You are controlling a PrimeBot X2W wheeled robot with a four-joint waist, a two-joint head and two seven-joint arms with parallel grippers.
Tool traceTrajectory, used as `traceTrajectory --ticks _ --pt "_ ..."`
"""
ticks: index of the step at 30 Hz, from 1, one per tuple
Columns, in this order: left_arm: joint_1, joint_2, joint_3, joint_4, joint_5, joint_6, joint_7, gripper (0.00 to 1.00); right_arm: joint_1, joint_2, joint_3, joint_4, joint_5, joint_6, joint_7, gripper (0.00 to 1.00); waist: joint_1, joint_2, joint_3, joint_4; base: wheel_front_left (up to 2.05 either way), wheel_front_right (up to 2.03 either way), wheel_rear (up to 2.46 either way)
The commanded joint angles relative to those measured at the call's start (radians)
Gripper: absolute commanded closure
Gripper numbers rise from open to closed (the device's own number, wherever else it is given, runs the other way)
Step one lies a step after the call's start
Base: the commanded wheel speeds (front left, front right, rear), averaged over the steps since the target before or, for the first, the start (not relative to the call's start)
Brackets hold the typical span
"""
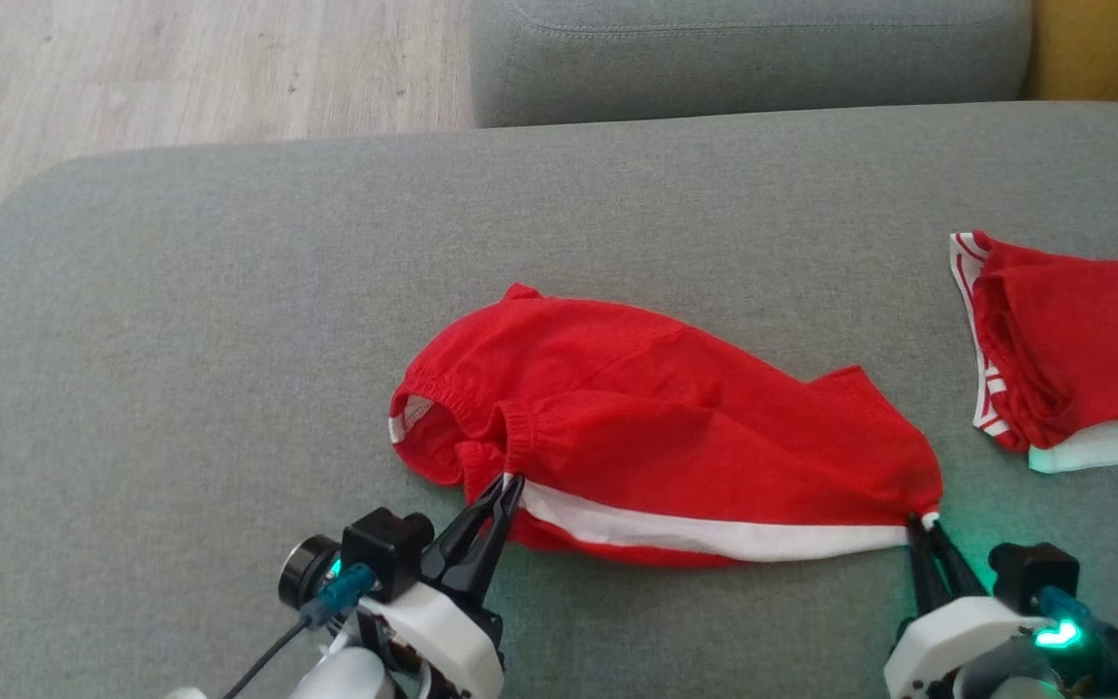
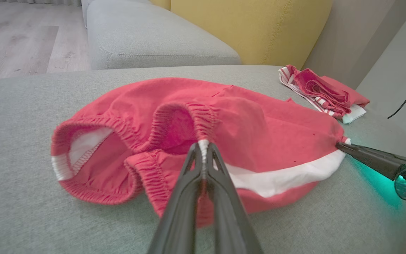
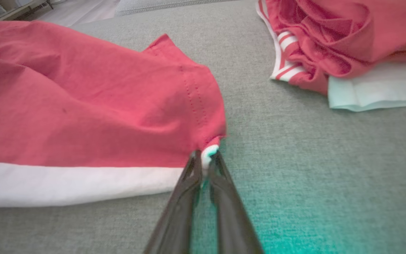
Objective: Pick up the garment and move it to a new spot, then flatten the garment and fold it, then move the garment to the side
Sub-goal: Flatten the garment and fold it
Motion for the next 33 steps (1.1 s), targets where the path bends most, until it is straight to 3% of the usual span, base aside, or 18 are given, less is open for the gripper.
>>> traceTrajectory --ticks 1,8,15,23,28,33 --pt "-0.042 0.016 0.032 -0.036 -0.008 0.008 -0.010 1.00 -0.029 -0.006 0.032 -0.020 0.010 -0.001 -0.003 1.00 0.0000 0.0000 -0.002 -0.001 0.00 0.00 0.00" --pt "-0.051 0.029 0.042 -0.059 -0.005 0.019 -0.033 1.00 -0.030 -0.006 0.059 -0.088 0.083 -0.001 -0.020 1.00 0.0000 0.0000 -0.023 -0.010 0.00 0.00 0.00" --pt "-0.102 0.048 0.074 -0.115 -0.015 0.021 -0.050 1.00 -0.037 -0.006 0.081 -0.256 0.141 -0.001 -0.008 1.00 0.0000 0.0000 -0.042 -0.014 0.00 0.00 0.00" --pt "-0.330 0.080 0.100 -0.190 -0.018 -0.009 0.013 1.00 -0.169 -0.066 0.105 -0.505 0.215 -0.001 0.111 1.00 0.0000 0.0000 -0.070 -0.015 0.00 0.00 0.00" --pt "-0.469 0.095 0.115 -0.174 -0.023 -0.020 0.028 1.00 -0.279 -0.106 0.104 -0.569 0.257 -0.001 0.168 1.00 0.0000 0.0000 -0.084 -0.025 0.00 0.00 0.00" --pt "-0.592 0.073 0.144 -0.131 -0.042 -0.023 0.005 1.00 -0.397 -0.126 0.089 -0.622 0.273 -0.001 0.183 1.00 0.0000 0.0000 -0.096 -0.033 0.00 0.00 0.00"
